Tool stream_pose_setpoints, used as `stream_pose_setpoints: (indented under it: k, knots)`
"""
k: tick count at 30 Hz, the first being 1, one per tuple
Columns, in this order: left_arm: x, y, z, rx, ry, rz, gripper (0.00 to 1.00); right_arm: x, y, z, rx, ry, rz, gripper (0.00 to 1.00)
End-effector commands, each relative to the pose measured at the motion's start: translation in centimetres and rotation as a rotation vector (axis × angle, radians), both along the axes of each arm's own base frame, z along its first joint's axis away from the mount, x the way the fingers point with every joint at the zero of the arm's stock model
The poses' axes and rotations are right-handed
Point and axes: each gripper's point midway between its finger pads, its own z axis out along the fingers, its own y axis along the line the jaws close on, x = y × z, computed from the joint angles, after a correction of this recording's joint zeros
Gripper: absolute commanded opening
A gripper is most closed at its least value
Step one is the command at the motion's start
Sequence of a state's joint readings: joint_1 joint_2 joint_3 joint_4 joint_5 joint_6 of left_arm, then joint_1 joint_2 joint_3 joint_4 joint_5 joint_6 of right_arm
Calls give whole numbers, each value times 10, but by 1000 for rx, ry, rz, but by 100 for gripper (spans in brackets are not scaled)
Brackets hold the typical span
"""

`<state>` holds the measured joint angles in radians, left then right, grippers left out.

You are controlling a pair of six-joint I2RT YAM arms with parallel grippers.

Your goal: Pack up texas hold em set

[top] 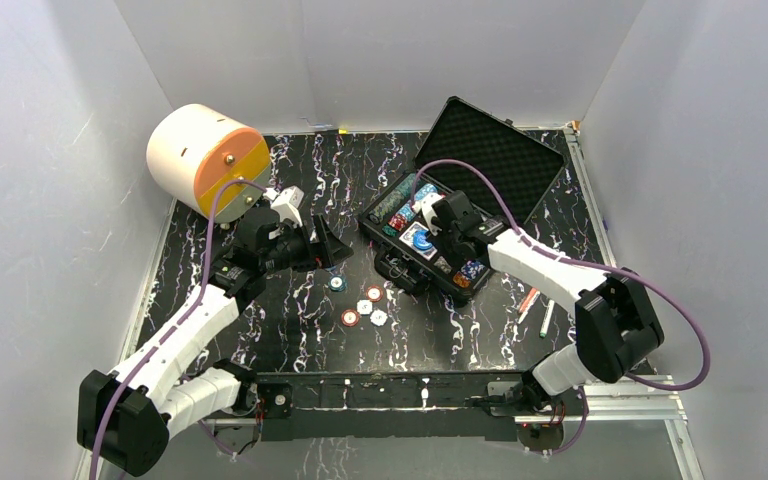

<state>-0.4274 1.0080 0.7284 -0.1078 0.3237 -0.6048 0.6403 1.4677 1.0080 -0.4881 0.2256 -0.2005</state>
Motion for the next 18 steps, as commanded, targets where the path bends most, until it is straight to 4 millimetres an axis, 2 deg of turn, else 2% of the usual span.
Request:
stream_pose_setpoints:
  k: [1, 6, 9, 13, 18]
  knots:
    - [1, 2, 1, 9, -9, -1, 80, 15, 3, 32, 67, -81, -60, 35]
    - [0, 2, 1, 10, -10, 0, 80, 16, 4, 41, 95, -99, -83, 40]
    - [0, 2, 1, 11, -9, 2, 80, 15, 7, 41, 109, -90, -74, 35]
    - [-1, 3, -1, 13, -4, 5, 80, 13, 16, 43, 143, -70, -43, 32]
    - [-1, 3, -2, 15, -4, 5, 80, 15, 18, 39, 141, -64, -41, 17]
